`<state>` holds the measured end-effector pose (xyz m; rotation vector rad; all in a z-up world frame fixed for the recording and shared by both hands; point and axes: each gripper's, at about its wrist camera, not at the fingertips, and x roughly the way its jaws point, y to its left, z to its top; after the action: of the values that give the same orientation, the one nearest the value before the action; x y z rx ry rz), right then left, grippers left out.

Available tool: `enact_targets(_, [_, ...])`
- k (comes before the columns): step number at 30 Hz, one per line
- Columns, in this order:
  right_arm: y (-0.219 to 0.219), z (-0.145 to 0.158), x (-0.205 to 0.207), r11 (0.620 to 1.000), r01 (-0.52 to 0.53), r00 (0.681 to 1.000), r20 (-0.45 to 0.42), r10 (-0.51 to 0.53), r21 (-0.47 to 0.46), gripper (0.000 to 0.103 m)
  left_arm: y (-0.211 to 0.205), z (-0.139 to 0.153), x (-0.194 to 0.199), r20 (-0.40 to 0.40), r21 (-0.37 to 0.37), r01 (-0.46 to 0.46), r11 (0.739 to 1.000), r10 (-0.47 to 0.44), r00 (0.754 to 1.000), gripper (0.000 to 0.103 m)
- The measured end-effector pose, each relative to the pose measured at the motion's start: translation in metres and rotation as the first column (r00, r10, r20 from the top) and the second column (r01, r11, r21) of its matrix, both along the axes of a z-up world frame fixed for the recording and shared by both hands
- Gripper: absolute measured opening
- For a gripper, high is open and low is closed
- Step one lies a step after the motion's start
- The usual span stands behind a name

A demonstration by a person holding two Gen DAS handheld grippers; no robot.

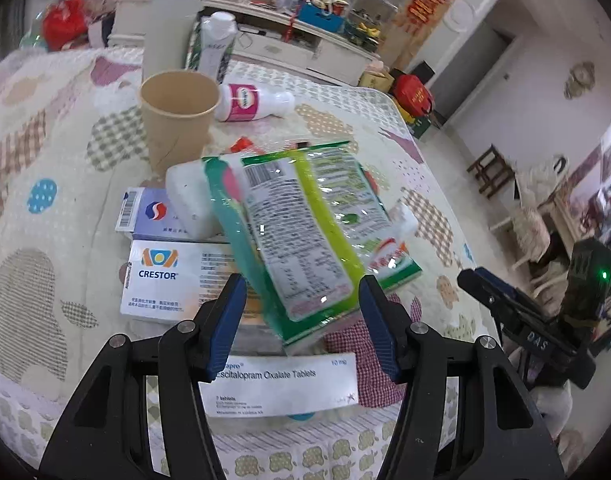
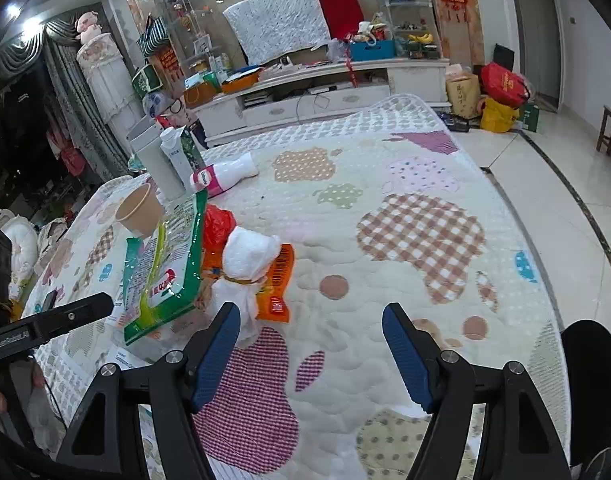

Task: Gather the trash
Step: 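Move back to the bed and grasp the green-and-white plastic package with the left tool, then grasp the white tissue bundle with the right tool while the left tool holds the package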

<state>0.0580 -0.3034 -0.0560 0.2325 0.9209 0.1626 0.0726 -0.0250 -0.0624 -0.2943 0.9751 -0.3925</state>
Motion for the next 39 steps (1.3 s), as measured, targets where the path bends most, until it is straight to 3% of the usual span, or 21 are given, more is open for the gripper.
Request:
enact_targets(8, [0.007, -0.007, -0.002, 1.000, -0.019, 1.000, -0.015, 0.019, -0.009, 0.071, -0.009, -0.021, 0.029, -0.059, -0.067, -0.023, 0.997, 0.019, 0.998, 0.057])
enact_targets(13, [0.005, -0.006, -0.003, 1.000, -0.022, 1.000, -0.014, 0.022, -0.019, 0.071, -0.014, -0.024, 0.037, -0.057, -0.091, -0.085, 0.992, 0.080, 0.995, 0.057])
enact_targets(19, [0.001, -0.009, -0.003, 1.000, -0.017, 1.000, -0.022, 0.017, -0.017, 0.071, -0.019, -0.021, 0.040, -0.061, -0.092, -0.053, 0.994, 0.048, 0.997, 0.057])
enact_targets(22, [0.002, -0.010, -0.005, 1.000, -0.018, 1.000, -0.026, 0.018, -0.013, 0.071, -0.013, -0.023, 0.045, -0.064, -0.130, -0.054, 0.990, 0.046, 0.997, 0.074])
enact_targets(29, [0.003, -0.010, -0.006, 1.000, -0.020, 1.000, -0.024, 0.019, -0.014, 0.071, -0.027, -0.022, 0.050, -0.039, -0.091, -0.037, 0.995, 0.033, 0.999, 0.074])
enact_targets(31, [0.003, -0.009, -0.007, 1.000, -0.020, 1.000, -0.022, 0.019, -0.017, 0.071, -0.032, -0.020, 0.047, -0.028, -0.068, -0.013, 0.998, 0.011, 1.000, 0.060])
enact_targets(32, [0.003, -0.009, -0.008, 1.000, -0.020, 1.000, -0.021, 0.020, -0.016, 0.071, -0.034, -0.020, 0.046, -0.026, -0.055, 0.008, 0.998, -0.009, 1.000, 0.032])
enact_targets(33, [0.003, -0.008, -0.008, 1.000, -0.020, 1.000, -0.018, 0.019, -0.015, 0.071, -0.035, -0.021, 0.045, -0.026, -0.042, 0.023, 0.999, -0.024, 0.999, 0.015])
enact_targets(39, [0.011, -0.008, -0.008, 0.999, -0.042, 0.999, -0.013, 0.042, -0.013, 0.071, -0.019, -0.010, 0.031, 0.006, -0.030, 0.064, 0.998, -0.063, 0.998, 0.007])
